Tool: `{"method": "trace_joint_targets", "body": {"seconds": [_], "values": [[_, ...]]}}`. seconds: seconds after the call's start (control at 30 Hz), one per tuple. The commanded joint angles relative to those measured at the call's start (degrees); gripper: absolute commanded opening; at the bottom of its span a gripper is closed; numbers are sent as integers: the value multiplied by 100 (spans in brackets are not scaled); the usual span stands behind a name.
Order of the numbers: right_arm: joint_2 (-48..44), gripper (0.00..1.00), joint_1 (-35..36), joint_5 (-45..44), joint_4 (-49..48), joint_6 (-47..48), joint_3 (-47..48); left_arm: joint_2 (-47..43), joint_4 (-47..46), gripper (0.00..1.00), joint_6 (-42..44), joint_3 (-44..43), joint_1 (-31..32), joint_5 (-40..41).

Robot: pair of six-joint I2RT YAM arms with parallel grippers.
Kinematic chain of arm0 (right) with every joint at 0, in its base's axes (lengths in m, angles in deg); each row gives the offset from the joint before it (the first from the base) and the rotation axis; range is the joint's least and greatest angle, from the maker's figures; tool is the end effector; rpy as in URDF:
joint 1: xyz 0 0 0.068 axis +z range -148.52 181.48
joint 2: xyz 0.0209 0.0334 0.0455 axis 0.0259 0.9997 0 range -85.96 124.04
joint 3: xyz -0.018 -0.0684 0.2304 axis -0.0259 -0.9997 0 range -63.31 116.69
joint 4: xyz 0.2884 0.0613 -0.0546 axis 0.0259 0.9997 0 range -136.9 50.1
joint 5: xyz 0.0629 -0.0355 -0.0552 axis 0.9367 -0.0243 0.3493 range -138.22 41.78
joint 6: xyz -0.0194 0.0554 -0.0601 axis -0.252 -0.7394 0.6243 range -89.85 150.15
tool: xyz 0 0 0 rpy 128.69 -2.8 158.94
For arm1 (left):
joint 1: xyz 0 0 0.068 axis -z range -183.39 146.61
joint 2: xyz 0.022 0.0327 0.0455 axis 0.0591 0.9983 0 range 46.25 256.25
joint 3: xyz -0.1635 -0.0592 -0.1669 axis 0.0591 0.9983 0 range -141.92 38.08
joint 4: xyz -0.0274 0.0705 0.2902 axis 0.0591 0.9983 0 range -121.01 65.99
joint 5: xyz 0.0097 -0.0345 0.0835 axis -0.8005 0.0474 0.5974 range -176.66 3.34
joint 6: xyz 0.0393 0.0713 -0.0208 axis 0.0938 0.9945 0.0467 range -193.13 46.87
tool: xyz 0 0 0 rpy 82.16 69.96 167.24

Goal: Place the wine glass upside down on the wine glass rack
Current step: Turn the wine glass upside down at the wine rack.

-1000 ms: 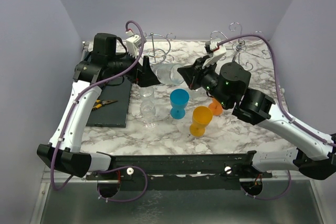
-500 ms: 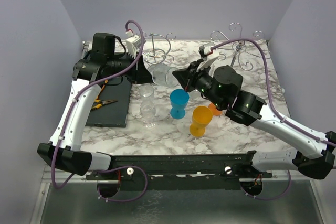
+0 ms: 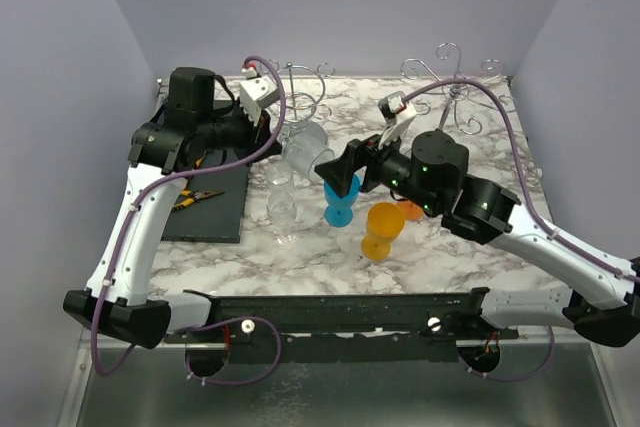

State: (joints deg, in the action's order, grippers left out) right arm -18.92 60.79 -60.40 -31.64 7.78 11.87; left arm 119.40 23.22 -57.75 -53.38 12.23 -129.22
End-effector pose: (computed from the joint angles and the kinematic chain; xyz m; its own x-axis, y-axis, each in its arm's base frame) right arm 0.1915 0.2922 0.4079 -0.3378 0.1598 -0.9276 -0.6543 0.6686 0.3534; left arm 0.2844 -0.1311 0.4061 -0.3523 0.3014 -0.8861 0.8497 0.4999 -0.1678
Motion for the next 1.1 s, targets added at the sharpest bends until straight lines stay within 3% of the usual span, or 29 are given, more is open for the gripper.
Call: {"method": "trace_joint_targets", "body": {"seconds": [0.0,0.17,0.5,0.67,1.07], "values": [[-334,96,46,427,1118,29,280,-286,107,0,1629,74,29,740],[-163,100,46,890,1650,348,941,-435,131,0,2570,86,29,1061],[1518,100,-39,1945,1679,763,2355,-934,-211,0,3947,33,60,789],[1798,100,-186,2429,1471,739,2510,-1357,-394,0,4648,352,57,498],[2056,100,-245,3481,862,541,1962,-1658,-959,0,5096,583,66,137]]}}
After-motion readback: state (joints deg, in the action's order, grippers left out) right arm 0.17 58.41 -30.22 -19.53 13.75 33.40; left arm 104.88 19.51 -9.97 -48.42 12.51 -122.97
